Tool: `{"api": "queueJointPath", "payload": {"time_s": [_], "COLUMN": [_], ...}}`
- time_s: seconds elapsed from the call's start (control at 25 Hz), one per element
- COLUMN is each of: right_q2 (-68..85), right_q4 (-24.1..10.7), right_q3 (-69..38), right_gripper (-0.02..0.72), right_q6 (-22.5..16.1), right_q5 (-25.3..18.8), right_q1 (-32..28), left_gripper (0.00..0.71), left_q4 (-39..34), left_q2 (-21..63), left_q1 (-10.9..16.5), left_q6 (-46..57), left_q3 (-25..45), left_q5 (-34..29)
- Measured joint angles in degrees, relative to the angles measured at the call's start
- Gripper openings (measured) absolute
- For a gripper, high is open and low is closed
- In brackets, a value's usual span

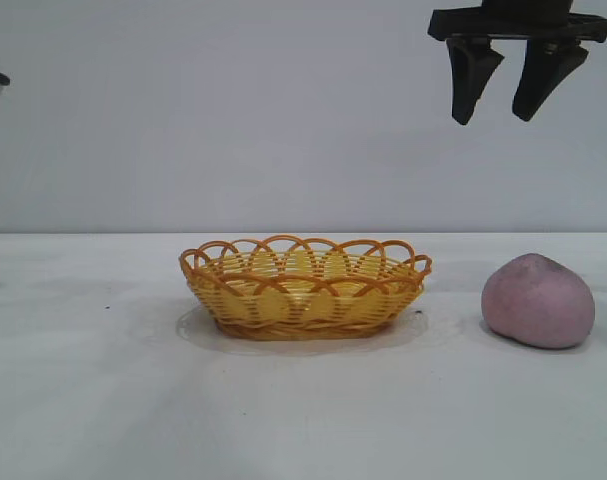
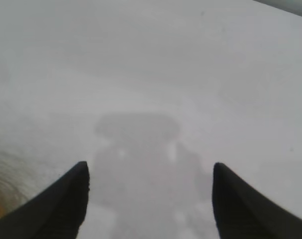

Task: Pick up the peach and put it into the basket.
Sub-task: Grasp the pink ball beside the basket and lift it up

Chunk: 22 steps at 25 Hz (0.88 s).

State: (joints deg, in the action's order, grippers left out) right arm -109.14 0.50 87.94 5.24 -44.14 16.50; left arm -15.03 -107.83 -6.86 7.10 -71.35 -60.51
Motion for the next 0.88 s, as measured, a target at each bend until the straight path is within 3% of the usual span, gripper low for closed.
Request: {"api": "queueJointPath", "payload": {"time_s": [0.36, 0.88], "right_q2": [0.0, 0.0], "right_q4": [0.0, 0.0], "right_q3": [0.0, 0.0], "right_gripper": [0.461, 0.461], "right_q6": [0.0, 0.0], "right_q5": [0.7, 0.6], "right_q1": [0.0, 0.0], "left_gripper": [0.507, 0.507], "left_q4": [2.6, 11.9], "left_q2": [13.6, 54.6], "left_q1": [0.0, 0.0], "left_q6": [0.1, -6.2], "left_q3": [13.9, 28.6], "left_q5": [0.8, 1.0]}}
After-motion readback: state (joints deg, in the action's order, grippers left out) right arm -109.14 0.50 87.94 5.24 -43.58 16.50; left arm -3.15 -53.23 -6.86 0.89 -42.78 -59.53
